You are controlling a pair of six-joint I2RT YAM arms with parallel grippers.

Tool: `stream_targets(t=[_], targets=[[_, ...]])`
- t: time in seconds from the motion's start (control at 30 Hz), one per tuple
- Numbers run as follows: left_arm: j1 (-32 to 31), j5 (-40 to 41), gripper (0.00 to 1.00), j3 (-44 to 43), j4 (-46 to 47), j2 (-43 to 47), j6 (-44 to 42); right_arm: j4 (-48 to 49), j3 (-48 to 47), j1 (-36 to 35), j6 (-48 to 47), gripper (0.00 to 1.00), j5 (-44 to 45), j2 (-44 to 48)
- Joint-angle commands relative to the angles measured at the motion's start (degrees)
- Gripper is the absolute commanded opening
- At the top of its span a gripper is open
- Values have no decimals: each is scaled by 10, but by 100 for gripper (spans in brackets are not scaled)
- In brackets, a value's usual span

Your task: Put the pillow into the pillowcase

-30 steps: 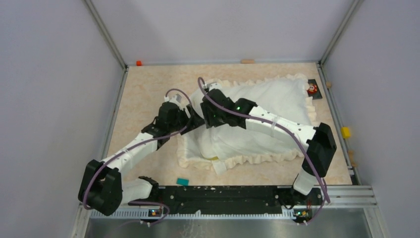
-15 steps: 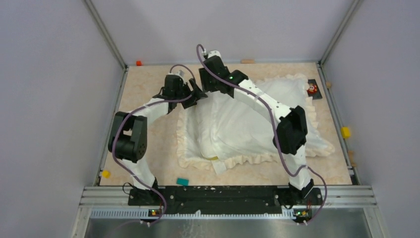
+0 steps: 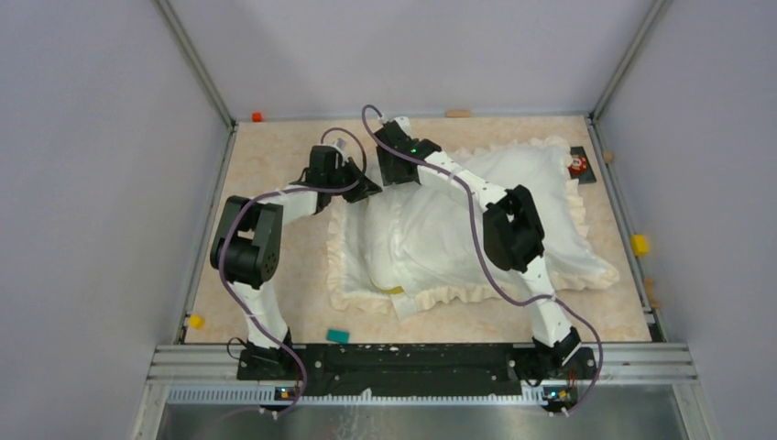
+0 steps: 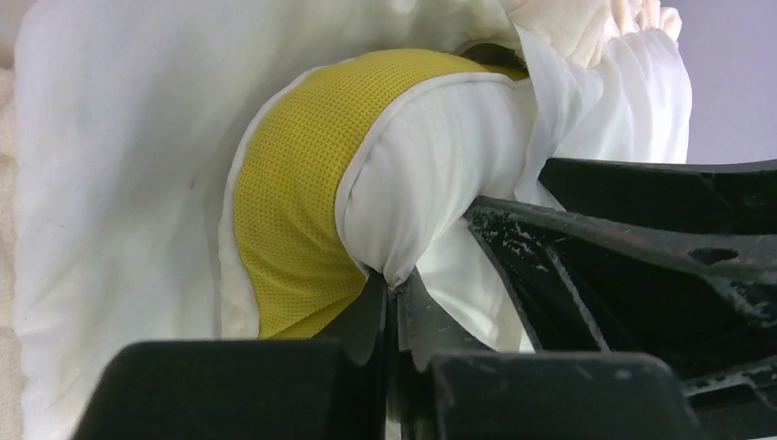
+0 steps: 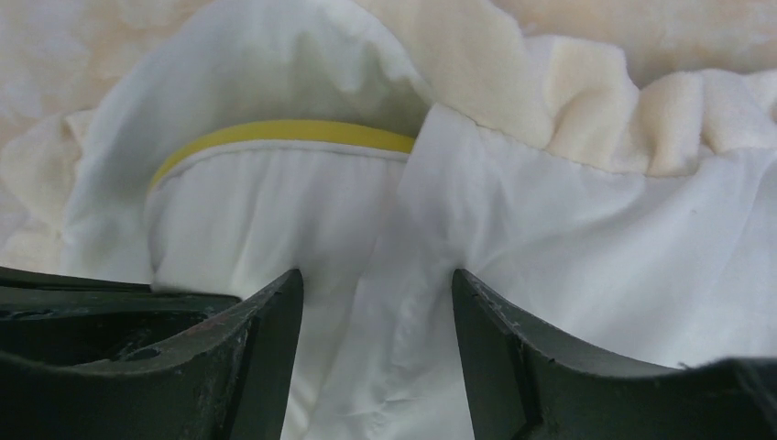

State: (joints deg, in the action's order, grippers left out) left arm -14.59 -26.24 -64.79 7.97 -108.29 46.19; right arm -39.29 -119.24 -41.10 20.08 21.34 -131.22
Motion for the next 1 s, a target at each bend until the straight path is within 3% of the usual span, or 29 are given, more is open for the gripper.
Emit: stream_targets(t=[0.0, 0.27, 0.43, 0.6, 0.8, 0.97], targets=[[-3, -6, 0, 17, 27, -14, -1, 13, -5, 6, 14, 60, 58, 0], [-3, -14, 0, 14, 27, -6, -16, -22, -91, 29, 22, 29, 58, -55], [-9, -32, 0, 11, 31, 1, -29, -64, -204, 27, 25, 0, 27, -95], [-58, -46, 0, -6, 78, 24, -12, -51, -226, -9, 67, 0, -56, -38], [-65, -39, 0, -47, 108, -8, 48, 0, -138, -27, 117, 0, -97, 39], [-64, -39, 1, -44, 123, -31, 55, 18, -82, -9, 118, 0, -125, 47]])
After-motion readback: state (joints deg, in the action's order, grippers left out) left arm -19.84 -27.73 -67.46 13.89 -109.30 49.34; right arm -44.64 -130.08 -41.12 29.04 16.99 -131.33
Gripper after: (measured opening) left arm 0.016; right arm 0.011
